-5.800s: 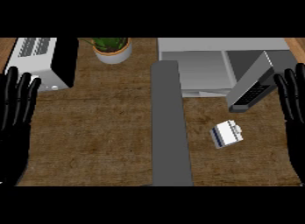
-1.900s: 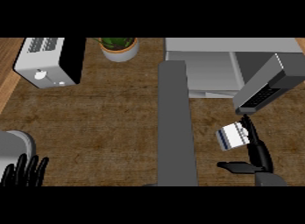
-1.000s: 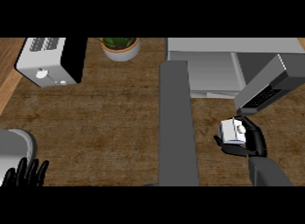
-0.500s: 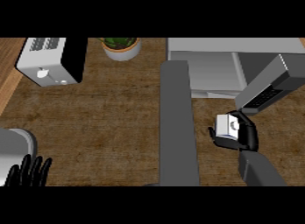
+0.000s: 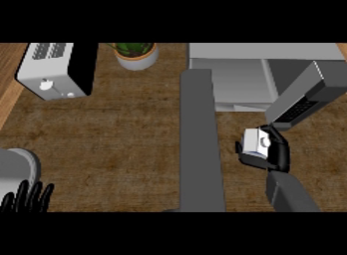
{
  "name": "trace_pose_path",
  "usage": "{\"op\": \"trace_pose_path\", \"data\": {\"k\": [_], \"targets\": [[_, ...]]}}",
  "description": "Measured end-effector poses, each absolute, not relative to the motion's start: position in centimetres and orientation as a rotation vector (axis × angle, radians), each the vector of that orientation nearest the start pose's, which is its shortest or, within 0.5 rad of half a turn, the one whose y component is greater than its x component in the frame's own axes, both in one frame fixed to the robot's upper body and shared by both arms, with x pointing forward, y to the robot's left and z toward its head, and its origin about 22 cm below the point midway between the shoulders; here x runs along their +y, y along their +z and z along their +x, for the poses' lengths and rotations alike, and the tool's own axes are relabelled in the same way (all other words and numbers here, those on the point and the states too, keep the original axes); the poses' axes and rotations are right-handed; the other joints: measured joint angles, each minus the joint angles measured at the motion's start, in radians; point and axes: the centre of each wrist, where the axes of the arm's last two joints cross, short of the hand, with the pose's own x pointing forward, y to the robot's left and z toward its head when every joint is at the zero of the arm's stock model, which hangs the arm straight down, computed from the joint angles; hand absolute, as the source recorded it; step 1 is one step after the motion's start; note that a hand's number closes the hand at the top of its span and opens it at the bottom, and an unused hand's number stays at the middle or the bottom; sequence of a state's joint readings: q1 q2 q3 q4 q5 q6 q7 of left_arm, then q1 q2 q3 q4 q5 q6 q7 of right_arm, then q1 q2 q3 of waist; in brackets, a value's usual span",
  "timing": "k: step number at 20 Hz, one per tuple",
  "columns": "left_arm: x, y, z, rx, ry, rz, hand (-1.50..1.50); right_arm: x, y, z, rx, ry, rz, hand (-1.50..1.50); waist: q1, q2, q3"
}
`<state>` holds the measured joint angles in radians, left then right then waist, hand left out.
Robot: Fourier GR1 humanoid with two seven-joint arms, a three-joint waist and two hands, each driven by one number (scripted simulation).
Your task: Pick up the milk, place it into the microwave and close the microwave
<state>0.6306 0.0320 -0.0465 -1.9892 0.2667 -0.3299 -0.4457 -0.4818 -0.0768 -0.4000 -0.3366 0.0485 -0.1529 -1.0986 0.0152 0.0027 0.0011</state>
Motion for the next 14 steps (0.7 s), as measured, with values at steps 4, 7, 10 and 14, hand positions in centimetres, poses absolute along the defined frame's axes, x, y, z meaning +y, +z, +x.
{"op": "trace_pose_path", "data": {"k": [4, 7, 10, 14], "targets": [[26.6, 0.8, 8.5, -1.913, 0.159, -0.233, -1.50, -25.6, -14.1, 27.7, -1.890, -0.091, -0.320, 1.50, -0.011, -0.005, -0.001], [26.5, 1.0, 8.3, -1.902, 0.158, -0.241, -1.50, -25.6, -13.5, 27.3, -1.920, -0.083, -0.333, 1.50, -0.019, -0.008, -0.002], [26.4, 0.9, 8.3, -1.895, 0.144, -0.257, -1.50, -26.1, -12.6, 26.4, -1.944, -0.074, -0.343, 1.50, -0.024, -0.009, -0.002], [26.1, 0.7, 7.8, -1.890, 0.147, -0.267, -1.50, -26.2, -11.4, 23.9, -1.938, -0.037, -0.344, 1.50, -0.027, -0.010, -0.003]]}}
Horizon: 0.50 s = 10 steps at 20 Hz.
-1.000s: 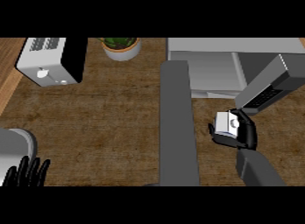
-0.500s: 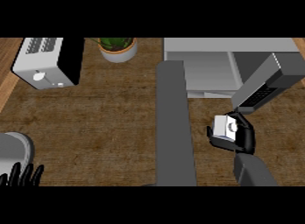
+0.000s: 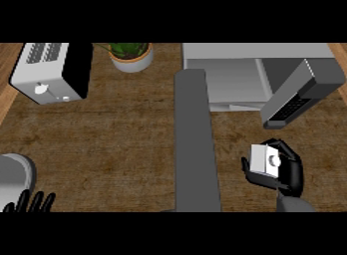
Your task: Pick up the milk, place it into the microwave and close the microwave
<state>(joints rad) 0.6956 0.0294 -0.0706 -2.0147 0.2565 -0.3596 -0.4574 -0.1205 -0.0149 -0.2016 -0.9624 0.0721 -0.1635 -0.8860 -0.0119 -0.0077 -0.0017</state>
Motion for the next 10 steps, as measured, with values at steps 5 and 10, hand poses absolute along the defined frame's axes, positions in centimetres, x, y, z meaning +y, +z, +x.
{"op": "trace_pose_path", "data": {"k": [5, 10], "targets": [[25.9, 0.7, 8.0, -1.892, 0.164, -0.244, -1.50, -25.4, -8.8, 21.4, -1.963, -0.047, -0.239, 1.50, 0.001, 0.002, 0.000], [26.3, 0.5, 7.7, -1.897, 0.176, -0.238, -1.50, -23.7, -5.9, 20.8, -1.982, -0.138, -0.067, 1.50, 0.007, 0.003, 0.001]]}}
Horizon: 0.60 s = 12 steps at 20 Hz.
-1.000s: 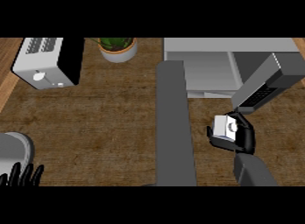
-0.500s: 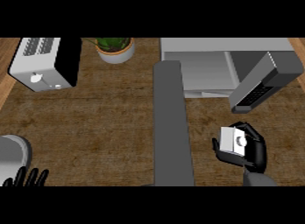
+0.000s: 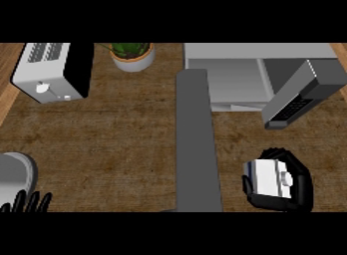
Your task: Pick up the milk, place it into the microwave and close the microwave
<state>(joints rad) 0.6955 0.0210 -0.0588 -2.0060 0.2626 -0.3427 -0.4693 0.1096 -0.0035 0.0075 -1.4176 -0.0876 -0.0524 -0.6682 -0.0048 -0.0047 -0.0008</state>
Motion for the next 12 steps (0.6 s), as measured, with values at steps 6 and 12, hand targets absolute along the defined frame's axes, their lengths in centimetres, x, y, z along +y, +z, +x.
{"op": "trace_pose_path", "data": {"k": [6, 12], "targets": [[27.3, 0.4, 7.5, -1.891, 0.182, -0.227, -1.50, -21.1, -3.7, 21.9, -1.997, -0.143, -0.079, 1.50, 0.008, 0.003, 0.001], [28.0, 0.9, 7.8, -1.892, 0.187, -0.221, -1.50, -18.8, -3.2, 25.3, -1.977, -0.098, -0.133, 1.50, 0.013, 0.004, 0.001]]}}
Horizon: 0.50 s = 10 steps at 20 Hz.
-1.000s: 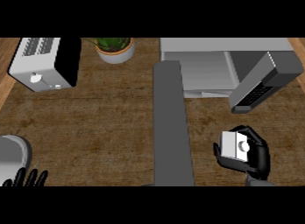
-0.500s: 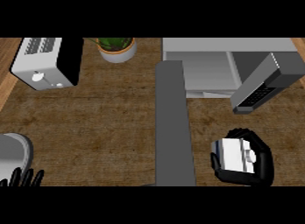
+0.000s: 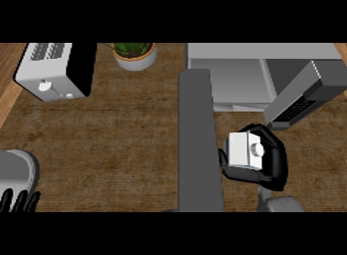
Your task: Pick up the milk, place it into the microwave and close the microwave
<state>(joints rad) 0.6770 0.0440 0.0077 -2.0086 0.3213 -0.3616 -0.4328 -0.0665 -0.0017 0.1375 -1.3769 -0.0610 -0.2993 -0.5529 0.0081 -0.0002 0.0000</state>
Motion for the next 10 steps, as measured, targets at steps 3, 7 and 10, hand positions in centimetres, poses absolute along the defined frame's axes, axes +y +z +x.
{"op": "trace_pose_path", "data": {"k": [3, 7, 10], "targets": [[28.3, 0.7, 7.8, -1.892, 0.188, -0.217, -1.50, -17.5, -2.8, 27.6, -1.957, -0.082, -0.158, 1.50, 0.004, 0.001, 0.000], [28.6, 0.7, 7.5, -1.888, 0.180, -0.212, -1.50, -17.3, -3.3, 30.1, -1.914, -0.054, -0.236, 1.50, 0.006, 0.001, 0.000], [28.2, 0.3, 7.6, -1.884, 0.183, -0.217, -1.50, -17.3, -3.8, 31.7, -1.876, -0.048, -0.267, 1.50, 0.006, 0.001, 0.000]]}}
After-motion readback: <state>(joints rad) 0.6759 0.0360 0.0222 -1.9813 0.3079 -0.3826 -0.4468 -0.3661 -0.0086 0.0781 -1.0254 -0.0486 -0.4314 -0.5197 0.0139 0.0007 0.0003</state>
